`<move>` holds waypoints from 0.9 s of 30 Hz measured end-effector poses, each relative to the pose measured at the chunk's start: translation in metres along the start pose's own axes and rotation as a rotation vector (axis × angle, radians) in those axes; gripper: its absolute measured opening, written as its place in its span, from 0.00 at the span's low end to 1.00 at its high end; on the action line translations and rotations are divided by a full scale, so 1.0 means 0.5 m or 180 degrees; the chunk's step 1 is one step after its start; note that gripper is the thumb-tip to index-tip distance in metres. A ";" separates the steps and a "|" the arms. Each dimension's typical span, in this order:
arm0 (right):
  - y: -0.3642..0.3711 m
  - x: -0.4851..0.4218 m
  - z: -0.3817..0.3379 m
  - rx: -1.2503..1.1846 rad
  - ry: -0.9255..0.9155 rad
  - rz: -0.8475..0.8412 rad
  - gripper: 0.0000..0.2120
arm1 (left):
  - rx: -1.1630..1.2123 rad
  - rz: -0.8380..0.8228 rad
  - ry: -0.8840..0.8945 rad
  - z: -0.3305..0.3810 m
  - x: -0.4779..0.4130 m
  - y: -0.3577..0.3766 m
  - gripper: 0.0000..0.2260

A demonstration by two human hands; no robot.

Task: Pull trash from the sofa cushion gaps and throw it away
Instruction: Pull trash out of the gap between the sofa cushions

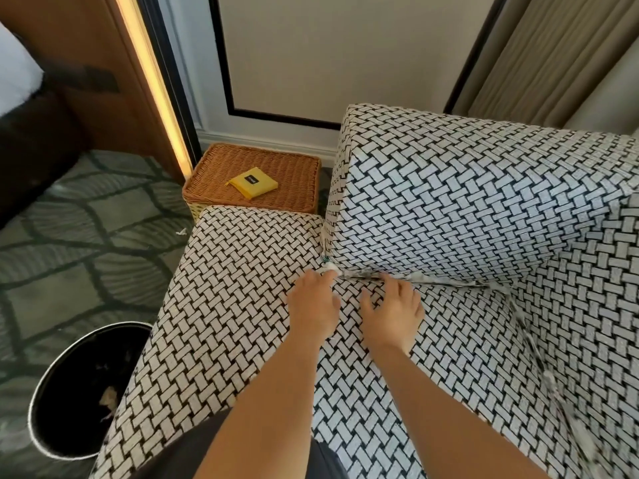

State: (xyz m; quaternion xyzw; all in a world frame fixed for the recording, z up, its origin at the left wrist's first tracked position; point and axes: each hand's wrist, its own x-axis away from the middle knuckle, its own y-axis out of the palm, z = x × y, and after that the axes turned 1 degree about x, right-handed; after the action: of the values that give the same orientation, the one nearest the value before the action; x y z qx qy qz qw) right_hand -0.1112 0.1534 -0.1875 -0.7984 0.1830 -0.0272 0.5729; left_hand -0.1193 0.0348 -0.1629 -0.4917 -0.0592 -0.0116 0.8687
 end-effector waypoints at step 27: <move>-0.001 -0.094 0.012 0.0561 -0.0138 -0.0505 0.17 | -0.0242 0.0158 0.0295 0.011 -0.081 0.029 0.10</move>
State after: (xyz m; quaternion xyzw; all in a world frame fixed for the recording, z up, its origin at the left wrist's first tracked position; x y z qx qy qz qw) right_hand -0.1533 0.1741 -0.1813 -0.7574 0.1037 -0.0711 0.6408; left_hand -0.1587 0.0456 -0.1771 -0.5246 -0.0062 -0.0150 0.8512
